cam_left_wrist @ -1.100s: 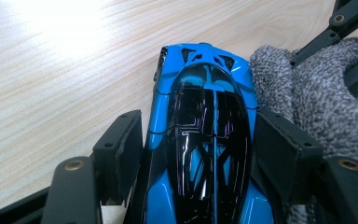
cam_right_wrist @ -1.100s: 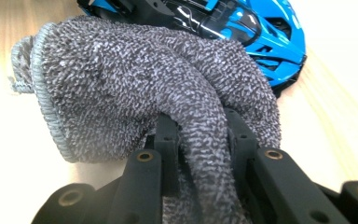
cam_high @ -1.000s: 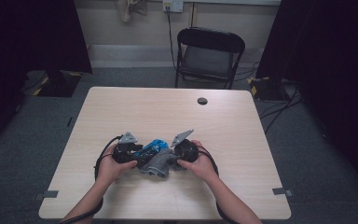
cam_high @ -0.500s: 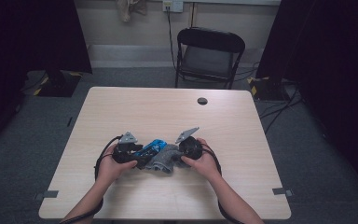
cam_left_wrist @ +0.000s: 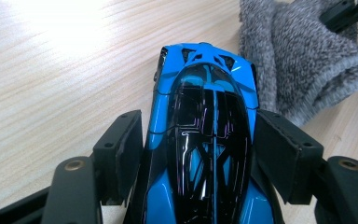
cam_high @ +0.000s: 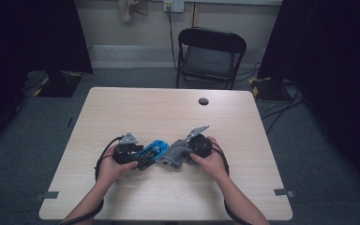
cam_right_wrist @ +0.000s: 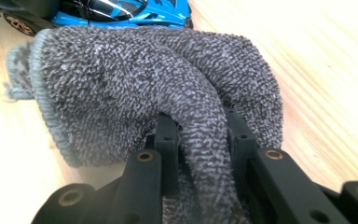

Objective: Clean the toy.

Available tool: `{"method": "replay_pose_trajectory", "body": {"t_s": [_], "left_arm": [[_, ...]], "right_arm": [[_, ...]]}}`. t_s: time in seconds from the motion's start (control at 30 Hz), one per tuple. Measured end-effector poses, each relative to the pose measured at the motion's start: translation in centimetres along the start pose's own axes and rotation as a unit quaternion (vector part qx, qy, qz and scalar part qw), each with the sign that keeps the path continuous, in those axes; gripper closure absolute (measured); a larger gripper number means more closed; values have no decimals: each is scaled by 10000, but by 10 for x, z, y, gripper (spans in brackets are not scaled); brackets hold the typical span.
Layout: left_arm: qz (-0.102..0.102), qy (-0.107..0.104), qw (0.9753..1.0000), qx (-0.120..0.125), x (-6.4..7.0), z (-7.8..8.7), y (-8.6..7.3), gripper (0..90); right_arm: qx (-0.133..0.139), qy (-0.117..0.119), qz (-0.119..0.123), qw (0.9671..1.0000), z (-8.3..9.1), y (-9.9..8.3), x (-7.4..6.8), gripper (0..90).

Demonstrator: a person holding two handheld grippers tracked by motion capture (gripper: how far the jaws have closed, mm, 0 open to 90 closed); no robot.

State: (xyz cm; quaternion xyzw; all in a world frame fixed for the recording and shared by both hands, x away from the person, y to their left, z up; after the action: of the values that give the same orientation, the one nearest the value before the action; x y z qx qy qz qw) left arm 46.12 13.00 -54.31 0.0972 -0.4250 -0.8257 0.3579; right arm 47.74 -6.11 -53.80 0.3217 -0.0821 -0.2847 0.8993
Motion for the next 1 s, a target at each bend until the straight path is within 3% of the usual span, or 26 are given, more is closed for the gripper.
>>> {"method": "replay_pose_trajectory", "body": {"t_s": [0.23, 0.4, 0.57, 0.7, 0.77, 1.0], "left_arm": [[18, -24, 10000, -4, 0, -2, 1, 338], [9, -30, 10000, -15, 0, -2, 1, 338], [21, -48, 10000, -22, 0, -3, 2, 337], [34, -36, 10000, -1, 0, -4, 3, 337], [37, -25, 10000, 5, 0, -5, 3, 336], [84, -33, 10000, 9, 0, -7, 4, 335]], "right_arm": [[93, 82, 40, 9999, 15, -4, 3, 720], [199, 315, 165, 9992, 22, 2, -4, 720], [167, 630, 485, 9967, 23, -1, -22, 720], [97, 989, 758, 9922, 18, -4, -45, 720], [-24, 1014, 975, 9901, 12, -3, -57, 720], [-191, 1242, 1321, 9832, -11, 12, -90, 720]]}}
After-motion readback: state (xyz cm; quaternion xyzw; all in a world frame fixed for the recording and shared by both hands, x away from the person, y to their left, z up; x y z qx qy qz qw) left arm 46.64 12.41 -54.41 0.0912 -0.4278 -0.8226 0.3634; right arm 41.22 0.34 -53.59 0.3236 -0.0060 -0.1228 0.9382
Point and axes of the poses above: each handheld gripper's, and its own axes: z roughly backward along the jaws, y roughly out of its top, x roughly to its right, the point moved 9 cm from there along -z, roughly forward along the jaws, and after that the axes turned 1 degree about -z, right-handed, at the moved point
